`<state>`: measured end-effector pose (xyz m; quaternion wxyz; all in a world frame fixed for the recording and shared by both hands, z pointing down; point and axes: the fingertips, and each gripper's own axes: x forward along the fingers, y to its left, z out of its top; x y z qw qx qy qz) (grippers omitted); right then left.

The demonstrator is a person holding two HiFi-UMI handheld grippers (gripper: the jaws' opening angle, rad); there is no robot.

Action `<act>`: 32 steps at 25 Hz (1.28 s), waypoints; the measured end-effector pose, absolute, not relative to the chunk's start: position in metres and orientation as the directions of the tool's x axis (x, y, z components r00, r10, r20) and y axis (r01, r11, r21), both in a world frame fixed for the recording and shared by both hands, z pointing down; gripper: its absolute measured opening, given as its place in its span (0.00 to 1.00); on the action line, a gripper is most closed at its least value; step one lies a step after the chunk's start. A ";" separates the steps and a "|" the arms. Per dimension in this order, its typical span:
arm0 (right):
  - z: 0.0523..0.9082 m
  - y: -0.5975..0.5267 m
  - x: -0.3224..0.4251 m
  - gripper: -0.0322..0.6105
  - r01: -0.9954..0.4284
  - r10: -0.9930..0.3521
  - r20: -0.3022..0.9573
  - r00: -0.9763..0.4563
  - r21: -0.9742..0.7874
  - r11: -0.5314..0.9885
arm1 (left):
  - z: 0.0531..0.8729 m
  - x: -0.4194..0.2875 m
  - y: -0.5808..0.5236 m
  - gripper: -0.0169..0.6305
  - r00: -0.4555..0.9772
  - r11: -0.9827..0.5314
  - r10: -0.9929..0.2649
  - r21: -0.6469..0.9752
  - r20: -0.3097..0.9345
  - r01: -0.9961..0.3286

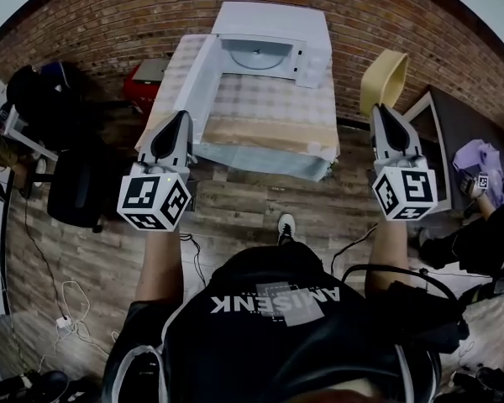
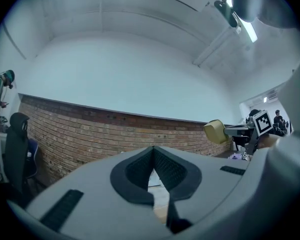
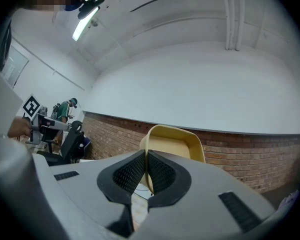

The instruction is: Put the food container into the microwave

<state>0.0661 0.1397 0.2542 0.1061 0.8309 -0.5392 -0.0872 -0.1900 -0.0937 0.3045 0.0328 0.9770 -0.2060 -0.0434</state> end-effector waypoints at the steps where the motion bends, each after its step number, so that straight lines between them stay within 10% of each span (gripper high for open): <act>1: 0.253 0.135 0.076 0.13 -0.880 -0.917 -0.031 0.398 0.269 -0.391 | 0.304 -0.181 -0.097 0.04 0.909 -0.911 -0.410 0.084 -0.068 -0.405; 32: 0.276 0.069 0.343 0.13 -0.950 -0.971 0.012 0.239 0.211 -0.231 | 0.318 0.070 -0.134 0.04 0.869 -0.868 -0.489 0.062 0.072 -0.494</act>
